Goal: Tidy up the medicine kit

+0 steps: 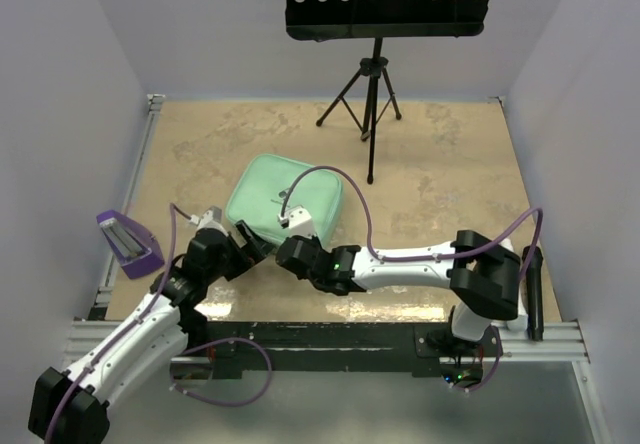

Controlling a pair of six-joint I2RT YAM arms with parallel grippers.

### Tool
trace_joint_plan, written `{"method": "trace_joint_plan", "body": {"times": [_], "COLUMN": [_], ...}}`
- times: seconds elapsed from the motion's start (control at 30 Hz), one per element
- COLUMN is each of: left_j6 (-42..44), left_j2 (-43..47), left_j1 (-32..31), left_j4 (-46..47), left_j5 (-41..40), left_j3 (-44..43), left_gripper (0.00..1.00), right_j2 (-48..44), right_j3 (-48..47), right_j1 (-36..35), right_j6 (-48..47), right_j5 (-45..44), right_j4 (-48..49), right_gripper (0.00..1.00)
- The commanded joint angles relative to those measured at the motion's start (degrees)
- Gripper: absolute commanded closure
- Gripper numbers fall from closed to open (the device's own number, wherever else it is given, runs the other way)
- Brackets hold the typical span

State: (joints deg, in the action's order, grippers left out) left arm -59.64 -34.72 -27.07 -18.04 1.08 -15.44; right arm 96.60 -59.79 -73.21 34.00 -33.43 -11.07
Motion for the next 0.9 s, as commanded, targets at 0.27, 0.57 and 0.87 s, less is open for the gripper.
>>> {"method": "trace_joint_plan", "body": {"times": [0.27, 0.57, 0.87], "left_j6": [0.14, 2.95, 6.19], "left_j2": [-8.09, -18.8, -28.12], "left_j1": [0.09, 0.7, 5.09], "left_j4": [25.24, 29.02, 32.89], "left_j5": [-0.91, -4.16, -3.19], "left_j3": [0.85, -2.58, -6.53], "left_gripper": [0.0, 0.05, 0.25], "right_j2": [-4.75, -6.07, -8.62], "right_j3": [5.2, 7.58, 7.93], "right_j1": [-0.35, -1.23, -1.23], "right_j6": [2.91, 6.25, 10.82], "right_j5": [3.28, 3.02, 0.56], "right_j4": [1.93, -0.26, -6.77], "right_gripper": [1.0, 1.0, 1.0]}}
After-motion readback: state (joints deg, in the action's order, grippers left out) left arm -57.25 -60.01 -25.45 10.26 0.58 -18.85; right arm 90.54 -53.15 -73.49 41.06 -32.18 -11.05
